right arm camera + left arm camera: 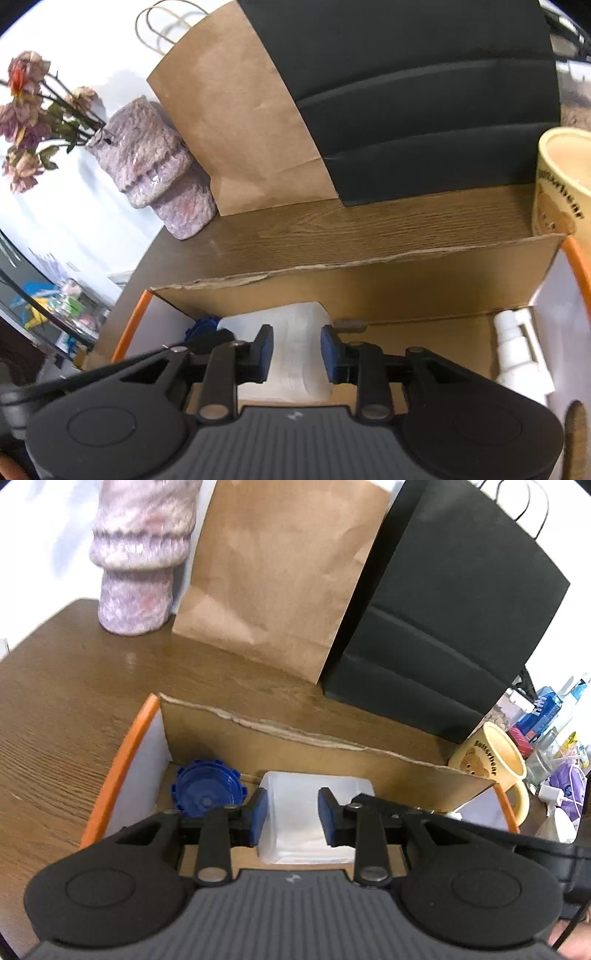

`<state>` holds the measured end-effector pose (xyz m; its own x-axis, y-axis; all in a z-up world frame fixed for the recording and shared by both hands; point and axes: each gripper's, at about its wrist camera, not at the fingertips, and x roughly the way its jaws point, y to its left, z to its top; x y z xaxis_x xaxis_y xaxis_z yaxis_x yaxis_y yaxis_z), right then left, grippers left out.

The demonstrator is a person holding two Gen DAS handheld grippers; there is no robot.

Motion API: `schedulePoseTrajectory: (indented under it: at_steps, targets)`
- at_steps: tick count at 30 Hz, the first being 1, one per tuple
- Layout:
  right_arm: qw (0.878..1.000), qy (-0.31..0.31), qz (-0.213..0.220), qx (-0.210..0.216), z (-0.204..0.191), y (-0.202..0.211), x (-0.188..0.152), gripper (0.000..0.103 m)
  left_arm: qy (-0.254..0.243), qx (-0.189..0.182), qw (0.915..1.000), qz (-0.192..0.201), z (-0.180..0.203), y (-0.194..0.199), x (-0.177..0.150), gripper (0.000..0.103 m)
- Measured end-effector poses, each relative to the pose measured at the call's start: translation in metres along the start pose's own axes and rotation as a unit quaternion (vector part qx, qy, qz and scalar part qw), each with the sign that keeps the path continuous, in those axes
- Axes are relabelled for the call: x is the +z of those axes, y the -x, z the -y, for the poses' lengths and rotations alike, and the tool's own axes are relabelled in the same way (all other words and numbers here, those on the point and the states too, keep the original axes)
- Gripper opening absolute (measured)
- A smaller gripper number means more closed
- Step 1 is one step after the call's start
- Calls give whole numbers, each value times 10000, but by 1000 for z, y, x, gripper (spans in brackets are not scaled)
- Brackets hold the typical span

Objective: Organize rigid objects
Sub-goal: 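Lift the white container and carry it over the box with the left gripper, then lower the white container into the box and open the left gripper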

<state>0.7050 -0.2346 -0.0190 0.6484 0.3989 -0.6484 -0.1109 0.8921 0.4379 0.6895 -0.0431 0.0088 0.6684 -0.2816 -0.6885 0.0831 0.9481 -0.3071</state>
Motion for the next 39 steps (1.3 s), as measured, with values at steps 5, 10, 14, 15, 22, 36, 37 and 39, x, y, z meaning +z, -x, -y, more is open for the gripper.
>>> schedulePoseTrajectory:
  at_steps: [5,10,14,15,22,36,37,39]
  targets:
    - [9991,259,237,-235,-4,44,-2,46,-419,187,9984,341,15,46,1,46]
    - [9949,548,540,-659,-8,104,-7,56,-678,542,9932,782,23,104,-7,69]
    - [9906,744,761,-860,-18,151,-19,65,-901,740,9877,1047,27,148,-21,75]
    - [9893,803,814,-911,-21,163,-24,69,-939,782,9861,1129,28,159,-25,80]
    - [9807,1164,1087,-1137,-42,221,-60,79,-1124,926,9779,1501,38,217,-56,88]
    - [9608,1485,2085,-1070,-54,265,-139,84,-1170,685,9625,2351,36,268,-118,97]
    - [9574,1549,2187,-1073,-54,267,-146,87,-1175,698,9602,2438,34,270,-124,97]
    - [9494,1683,2412,-1100,-52,267,-165,92,-1196,755,9555,2589,31,271,-139,97]
